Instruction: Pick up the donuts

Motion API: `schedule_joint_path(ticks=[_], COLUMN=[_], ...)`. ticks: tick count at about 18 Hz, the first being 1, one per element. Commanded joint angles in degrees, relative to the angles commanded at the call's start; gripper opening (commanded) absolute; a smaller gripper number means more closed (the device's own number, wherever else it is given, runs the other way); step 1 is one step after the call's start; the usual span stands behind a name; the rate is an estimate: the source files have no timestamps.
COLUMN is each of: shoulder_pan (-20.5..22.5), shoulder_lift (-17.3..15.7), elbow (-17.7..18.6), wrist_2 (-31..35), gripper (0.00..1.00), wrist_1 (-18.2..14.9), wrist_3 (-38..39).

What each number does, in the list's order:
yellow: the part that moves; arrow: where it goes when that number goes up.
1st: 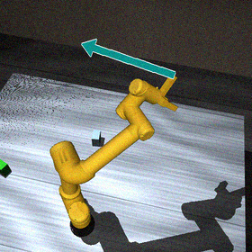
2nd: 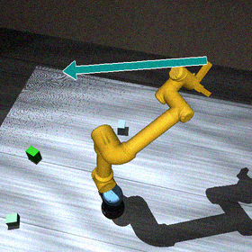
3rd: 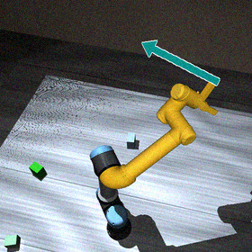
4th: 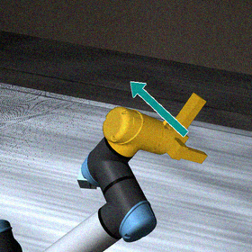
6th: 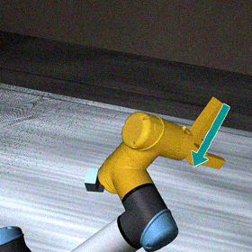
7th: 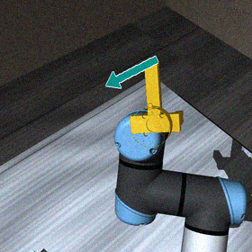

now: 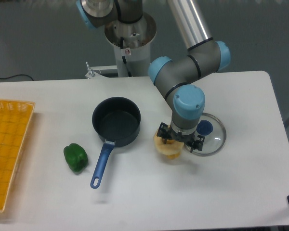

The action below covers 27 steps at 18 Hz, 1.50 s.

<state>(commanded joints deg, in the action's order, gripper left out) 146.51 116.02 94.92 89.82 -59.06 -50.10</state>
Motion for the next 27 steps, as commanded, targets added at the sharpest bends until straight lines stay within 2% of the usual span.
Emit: schedule_joint_path(ticks=[14, 17, 20, 22, 24, 27], shoulder_pan=[0.4, 0.4, 0.5, 0.5, 0.5, 0.5], shoulder_lift=[0.0, -0.1, -0.1, -0.2, -0.2, -0.4], elbow=[1.1, 1.1, 0.3, 0.1, 0.1, -0.3], wrist_2=[0.3, 0.1, 0.1, 0.3, 0.3, 0.1], gripper=[0.96, 0.69, 0.54, 0.35, 0.2, 0.18], wrist_1=[-0.1, -0.3, -0.8, -1.4, -1.5, -2.6], wrist_3=[-3.3, -3.6, -3.7, -3.6, -3.6, -3.6])
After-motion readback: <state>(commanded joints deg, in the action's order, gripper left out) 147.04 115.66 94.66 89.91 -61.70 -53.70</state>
